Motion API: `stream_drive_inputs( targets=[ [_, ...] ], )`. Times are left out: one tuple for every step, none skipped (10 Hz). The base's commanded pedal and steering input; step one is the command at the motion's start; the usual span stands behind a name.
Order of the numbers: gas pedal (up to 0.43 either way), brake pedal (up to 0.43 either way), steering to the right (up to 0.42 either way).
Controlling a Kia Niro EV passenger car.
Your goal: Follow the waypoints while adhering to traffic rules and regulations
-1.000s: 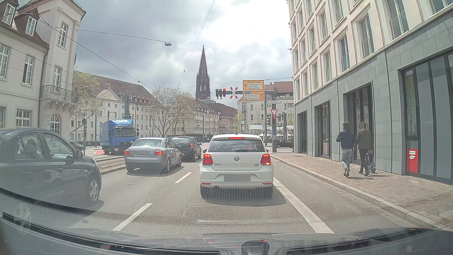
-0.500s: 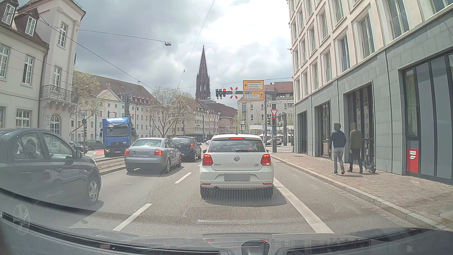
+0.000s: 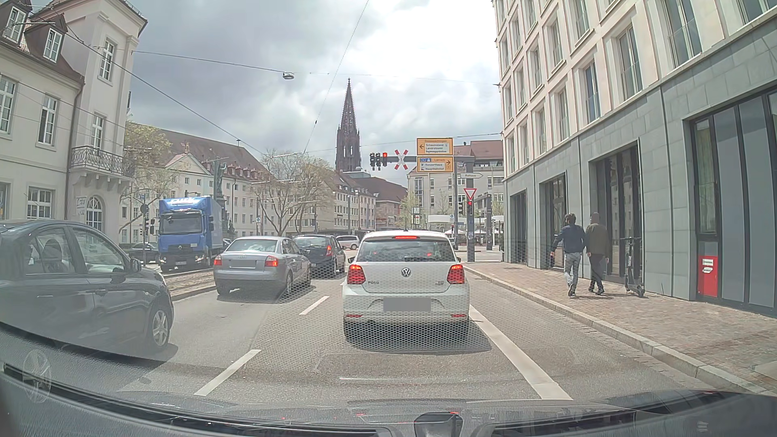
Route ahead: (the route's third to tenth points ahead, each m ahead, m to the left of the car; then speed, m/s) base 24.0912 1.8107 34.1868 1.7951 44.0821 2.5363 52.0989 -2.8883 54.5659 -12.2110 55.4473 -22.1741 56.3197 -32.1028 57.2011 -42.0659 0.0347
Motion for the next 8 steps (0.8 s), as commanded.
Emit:
stream_drive_inputs(
  targets=[
    [0.000, 0.226, -0.004],
    [0.000, 0.226, -0.004],
    [0.000, 0.226, -0.004],
    [0.000, 0.232, -0.004],
    [0.000, 0.232, -0.004],
    [0.000, 0.232, -0.004],
    [0.000, 0.232, -0.004],
    [0.000, 0.232, -0.004]
  ],
)
